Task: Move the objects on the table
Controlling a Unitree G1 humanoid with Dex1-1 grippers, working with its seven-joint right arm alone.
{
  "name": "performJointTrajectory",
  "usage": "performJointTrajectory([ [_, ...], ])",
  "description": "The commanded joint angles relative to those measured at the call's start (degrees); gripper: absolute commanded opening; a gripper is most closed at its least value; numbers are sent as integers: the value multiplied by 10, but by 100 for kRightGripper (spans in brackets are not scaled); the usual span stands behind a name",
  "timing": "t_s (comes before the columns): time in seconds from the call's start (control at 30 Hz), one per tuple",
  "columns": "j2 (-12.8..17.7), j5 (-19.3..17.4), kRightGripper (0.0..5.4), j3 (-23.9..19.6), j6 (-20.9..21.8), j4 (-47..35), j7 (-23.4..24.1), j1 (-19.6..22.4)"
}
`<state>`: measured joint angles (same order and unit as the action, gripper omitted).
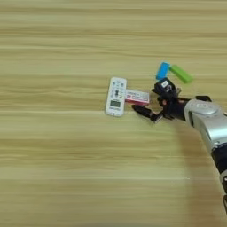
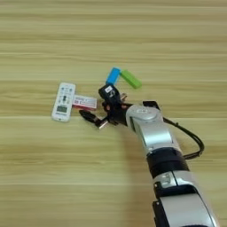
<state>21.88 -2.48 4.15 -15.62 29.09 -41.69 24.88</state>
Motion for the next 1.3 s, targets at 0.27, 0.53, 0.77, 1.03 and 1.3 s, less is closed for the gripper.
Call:
performJointTrajectory([
  [0.27, 5, -1, 537, -8, 27, 21, 2, 65],
  [0.53, 3, 1, 537, -8, 32, 38, -5, 72],
  [0.77, 1, 3, 537, -6, 36, 42, -8, 72],
  [1.03, -1, 2, 537, -7, 36, 49, -9, 75],
  [1.3, -1, 1, 472, -7, 38, 52, -12, 76],
])
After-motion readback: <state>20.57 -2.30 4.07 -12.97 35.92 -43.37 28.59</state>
